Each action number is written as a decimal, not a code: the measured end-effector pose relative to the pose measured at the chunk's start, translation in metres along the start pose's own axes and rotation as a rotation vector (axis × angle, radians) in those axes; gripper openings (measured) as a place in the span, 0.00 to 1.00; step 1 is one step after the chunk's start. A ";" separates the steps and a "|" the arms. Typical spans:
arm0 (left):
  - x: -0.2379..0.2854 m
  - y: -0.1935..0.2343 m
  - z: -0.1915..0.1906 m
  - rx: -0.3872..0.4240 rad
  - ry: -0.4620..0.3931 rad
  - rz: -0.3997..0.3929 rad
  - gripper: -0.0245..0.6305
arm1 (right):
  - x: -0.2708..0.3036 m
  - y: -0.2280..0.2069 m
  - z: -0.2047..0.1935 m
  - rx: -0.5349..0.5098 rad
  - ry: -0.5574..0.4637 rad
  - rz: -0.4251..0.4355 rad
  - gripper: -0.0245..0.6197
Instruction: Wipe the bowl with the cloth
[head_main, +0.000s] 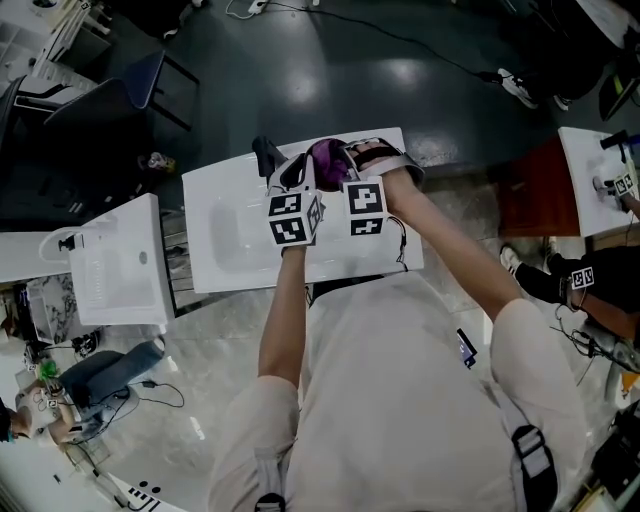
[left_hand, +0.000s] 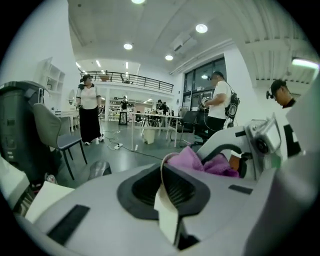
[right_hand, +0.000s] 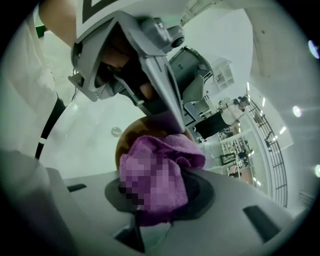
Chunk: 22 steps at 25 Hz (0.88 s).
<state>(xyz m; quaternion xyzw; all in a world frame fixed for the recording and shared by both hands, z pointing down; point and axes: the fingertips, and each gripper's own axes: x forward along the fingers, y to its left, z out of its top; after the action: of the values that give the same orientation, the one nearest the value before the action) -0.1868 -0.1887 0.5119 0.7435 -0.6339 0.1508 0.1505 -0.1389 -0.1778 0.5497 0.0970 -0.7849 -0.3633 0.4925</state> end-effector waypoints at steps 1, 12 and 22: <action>0.001 0.000 0.003 0.022 -0.004 0.000 0.07 | -0.001 0.005 0.001 -0.016 0.010 0.024 0.23; -0.004 -0.011 0.013 -0.010 -0.031 -0.056 0.08 | -0.005 0.018 0.038 0.060 -0.122 0.191 0.22; -0.011 -0.020 0.010 -0.031 -0.034 -0.053 0.08 | 0.008 -0.017 0.016 0.307 -0.099 0.029 0.23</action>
<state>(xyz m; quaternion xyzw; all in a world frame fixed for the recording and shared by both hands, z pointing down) -0.1681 -0.1800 0.4978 0.7600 -0.6187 0.1245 0.1551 -0.1597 -0.1869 0.5397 0.1416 -0.8559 -0.2361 0.4377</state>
